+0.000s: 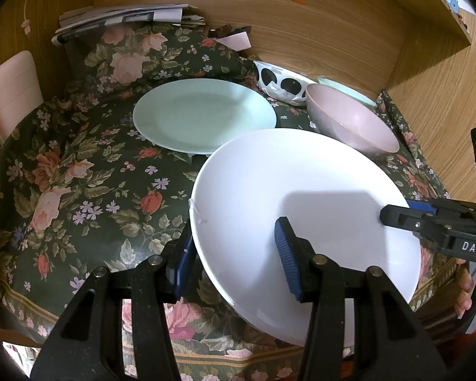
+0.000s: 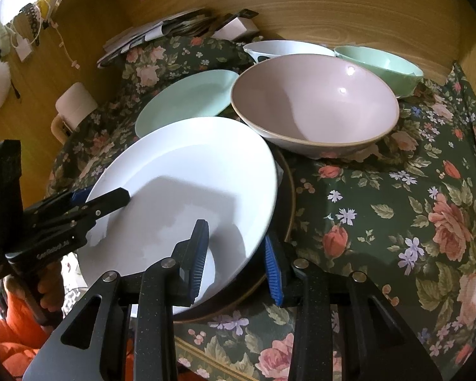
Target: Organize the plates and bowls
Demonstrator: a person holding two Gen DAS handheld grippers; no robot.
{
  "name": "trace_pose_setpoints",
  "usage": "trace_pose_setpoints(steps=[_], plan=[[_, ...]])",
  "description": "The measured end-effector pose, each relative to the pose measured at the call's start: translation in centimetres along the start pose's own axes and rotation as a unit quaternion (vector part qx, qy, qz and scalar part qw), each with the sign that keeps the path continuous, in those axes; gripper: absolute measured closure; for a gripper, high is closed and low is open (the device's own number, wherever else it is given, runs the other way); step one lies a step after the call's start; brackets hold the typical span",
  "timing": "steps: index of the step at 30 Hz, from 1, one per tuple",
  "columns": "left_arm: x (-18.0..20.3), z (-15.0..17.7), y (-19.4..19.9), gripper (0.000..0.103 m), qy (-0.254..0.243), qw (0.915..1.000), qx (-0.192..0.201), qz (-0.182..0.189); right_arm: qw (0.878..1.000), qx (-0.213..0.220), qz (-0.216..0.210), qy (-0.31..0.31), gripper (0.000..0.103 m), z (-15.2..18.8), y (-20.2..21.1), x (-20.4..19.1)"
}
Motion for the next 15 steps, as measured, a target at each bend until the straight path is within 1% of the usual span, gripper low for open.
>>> trace_pose_setpoints(steps=[5,15], plan=[[0.03,-0.17,-0.27,0.054,0.001,1.0,0.002,-0.003,1.0,-0.005,0.009,0.008,0.075,0.01,0.2,-0.16],[0.19,-0.53,-0.87,0.054,-0.006,0.9999,0.002,-0.013,1.0,-0.006,0.01,0.008,0.076,0.02,0.87,0.04]])
Point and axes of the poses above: each gripper's, at about its wrist camera, not at the fingertips, and y roughly against the way its jaws point, x to its right, z to its underside, the point moved 1 cm from there along -y, roughly the way its jaws point, and after that the axes turned 1 degree about -z, right-handed, at the moved point
